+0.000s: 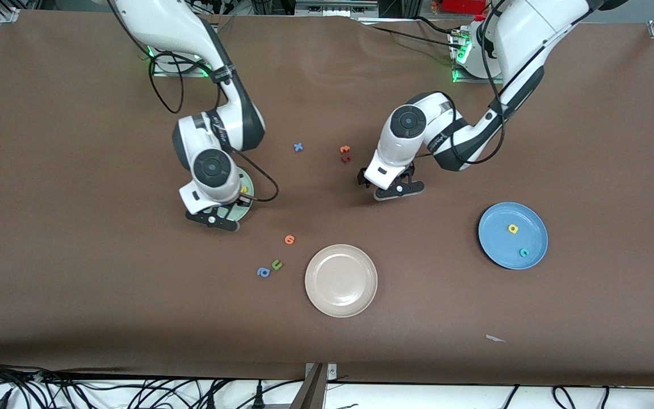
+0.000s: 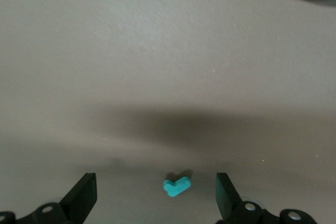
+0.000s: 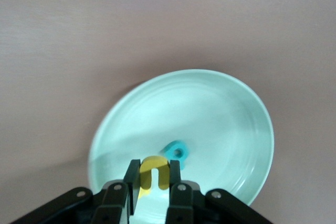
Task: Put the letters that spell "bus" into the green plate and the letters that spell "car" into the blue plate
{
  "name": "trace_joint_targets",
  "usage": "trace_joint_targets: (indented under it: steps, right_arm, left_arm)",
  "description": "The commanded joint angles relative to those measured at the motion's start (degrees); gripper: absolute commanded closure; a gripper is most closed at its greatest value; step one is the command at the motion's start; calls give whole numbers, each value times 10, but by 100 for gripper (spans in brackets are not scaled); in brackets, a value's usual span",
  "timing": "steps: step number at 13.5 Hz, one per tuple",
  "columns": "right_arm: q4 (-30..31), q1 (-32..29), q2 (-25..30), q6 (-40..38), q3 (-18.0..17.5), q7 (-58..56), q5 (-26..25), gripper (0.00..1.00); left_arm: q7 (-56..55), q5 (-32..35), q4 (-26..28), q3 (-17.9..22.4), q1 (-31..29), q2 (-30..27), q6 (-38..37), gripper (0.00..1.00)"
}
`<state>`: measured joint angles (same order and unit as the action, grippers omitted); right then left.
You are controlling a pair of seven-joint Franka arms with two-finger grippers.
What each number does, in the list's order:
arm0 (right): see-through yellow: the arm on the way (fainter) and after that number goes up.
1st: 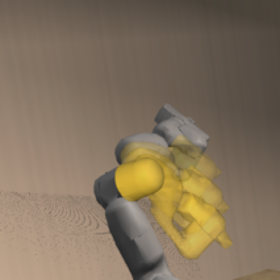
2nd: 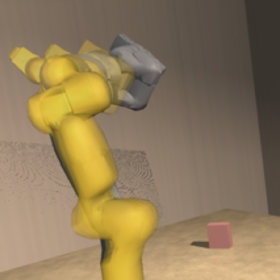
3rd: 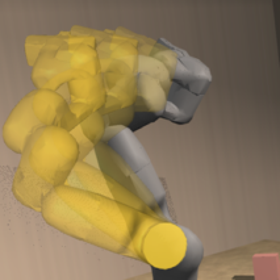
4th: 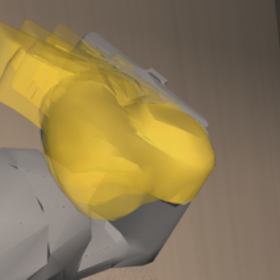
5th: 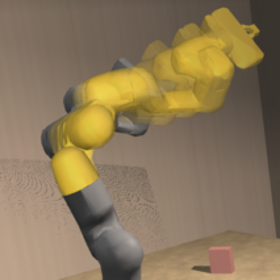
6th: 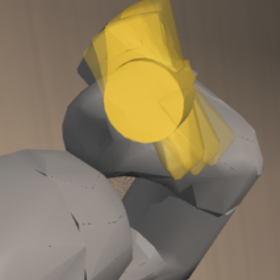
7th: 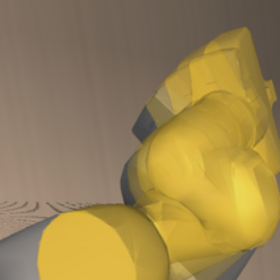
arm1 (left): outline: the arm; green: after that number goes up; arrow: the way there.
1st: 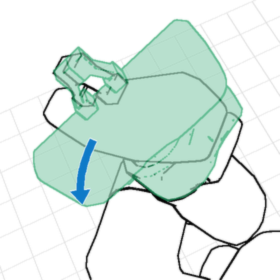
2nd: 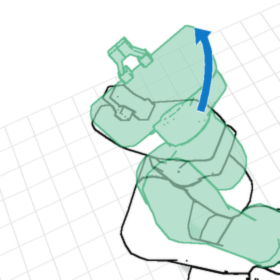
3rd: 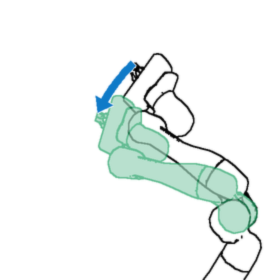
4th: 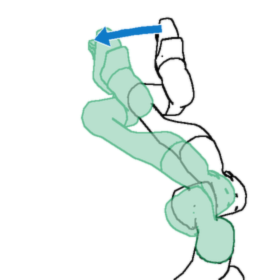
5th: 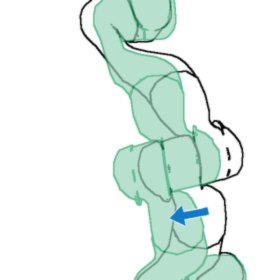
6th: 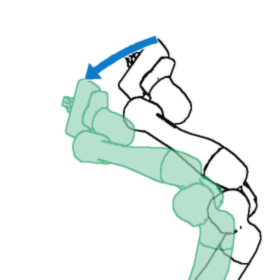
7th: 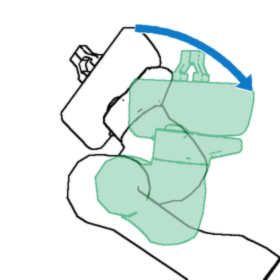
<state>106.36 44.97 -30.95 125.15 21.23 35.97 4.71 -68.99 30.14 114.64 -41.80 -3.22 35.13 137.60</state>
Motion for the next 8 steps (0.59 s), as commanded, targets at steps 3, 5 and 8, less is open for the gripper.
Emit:
trace_joint_targets:
  steps: [3,5,8]
  right_arm:
    - [180,6,73,130,29,-64,-1,42]
    - [173,6,75,129,30,-57,-1,1]
    - [135,6,84,101,31,-64,0,0]
  left_arm:
    - [-106,98,1,7,20,42,20,0]
    - [-107,98,1,6,23,43,17,6]
    - [-109,98,0,8,30,50,17,18]
